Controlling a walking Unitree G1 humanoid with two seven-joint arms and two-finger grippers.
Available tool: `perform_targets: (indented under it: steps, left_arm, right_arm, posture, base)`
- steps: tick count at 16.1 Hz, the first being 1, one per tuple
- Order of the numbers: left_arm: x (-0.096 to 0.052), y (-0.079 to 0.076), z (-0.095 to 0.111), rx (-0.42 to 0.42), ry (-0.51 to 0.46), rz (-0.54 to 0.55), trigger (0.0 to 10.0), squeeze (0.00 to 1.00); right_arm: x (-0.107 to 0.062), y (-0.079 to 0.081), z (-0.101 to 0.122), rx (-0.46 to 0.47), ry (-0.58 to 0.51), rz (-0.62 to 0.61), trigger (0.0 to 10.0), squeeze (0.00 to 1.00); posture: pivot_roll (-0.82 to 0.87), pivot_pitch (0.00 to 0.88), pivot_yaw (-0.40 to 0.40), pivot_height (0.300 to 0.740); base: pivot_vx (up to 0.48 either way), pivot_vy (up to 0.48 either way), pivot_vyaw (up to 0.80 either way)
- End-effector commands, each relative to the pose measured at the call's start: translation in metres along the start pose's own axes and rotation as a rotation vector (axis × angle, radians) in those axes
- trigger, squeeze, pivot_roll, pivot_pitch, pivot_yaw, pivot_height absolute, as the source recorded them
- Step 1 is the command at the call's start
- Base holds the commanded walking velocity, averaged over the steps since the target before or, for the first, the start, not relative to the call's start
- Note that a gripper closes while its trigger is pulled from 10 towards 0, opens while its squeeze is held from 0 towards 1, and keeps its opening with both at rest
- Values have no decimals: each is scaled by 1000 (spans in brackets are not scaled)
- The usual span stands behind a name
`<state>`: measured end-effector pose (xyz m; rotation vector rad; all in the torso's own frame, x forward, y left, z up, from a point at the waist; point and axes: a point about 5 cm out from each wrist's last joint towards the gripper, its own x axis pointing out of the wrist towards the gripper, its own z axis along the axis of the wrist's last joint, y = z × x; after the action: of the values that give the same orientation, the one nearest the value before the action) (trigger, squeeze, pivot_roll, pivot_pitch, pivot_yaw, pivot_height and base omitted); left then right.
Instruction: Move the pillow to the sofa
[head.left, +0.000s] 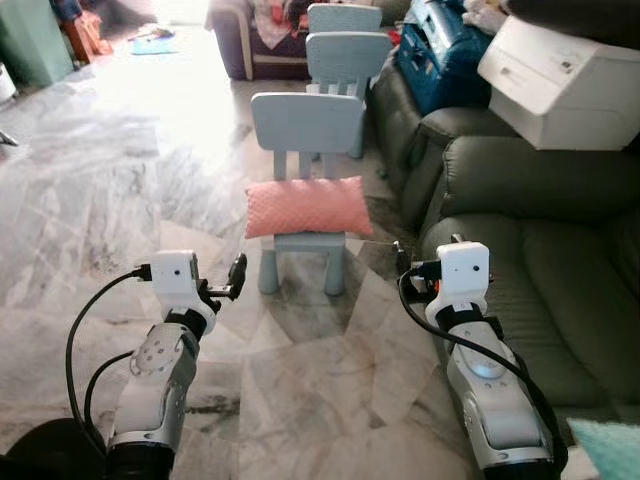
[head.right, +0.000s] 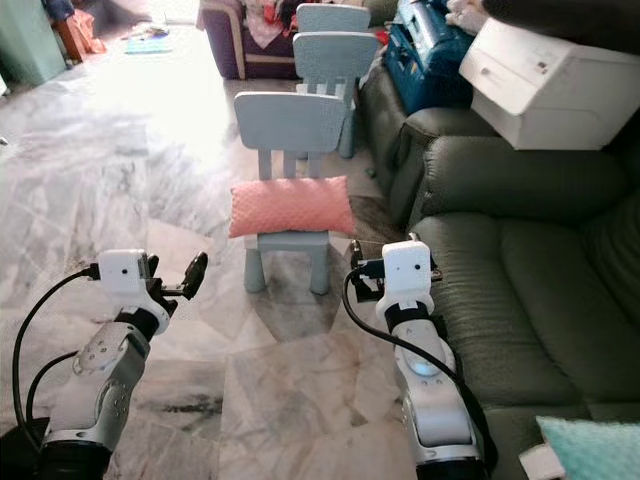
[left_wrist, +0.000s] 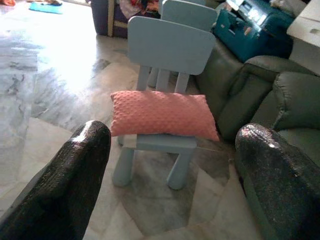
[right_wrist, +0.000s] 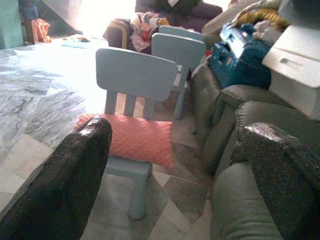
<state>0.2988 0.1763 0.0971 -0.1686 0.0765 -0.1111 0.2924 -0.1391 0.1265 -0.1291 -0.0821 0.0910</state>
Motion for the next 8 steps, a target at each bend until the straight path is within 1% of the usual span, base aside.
perform_targets:
  steps: [1, 8]
  left_arm:
    - [-2, -1, 0, 2, 5, -10, 10000, 0]
    - [-3, -2, -1, -3, 10, -15, 10000, 0]
  right_arm:
    - [-1, -1, 2, -8, -4, 4, 10000, 0]
    - [0, 0, 2, -6, -4, 6, 10000, 0]
  posture:
    - [-92, 91, -29, 740]
    - [-91, 93, -26, 740]
  base:
    - [480, 0, 0]
    - [480, 0, 0]
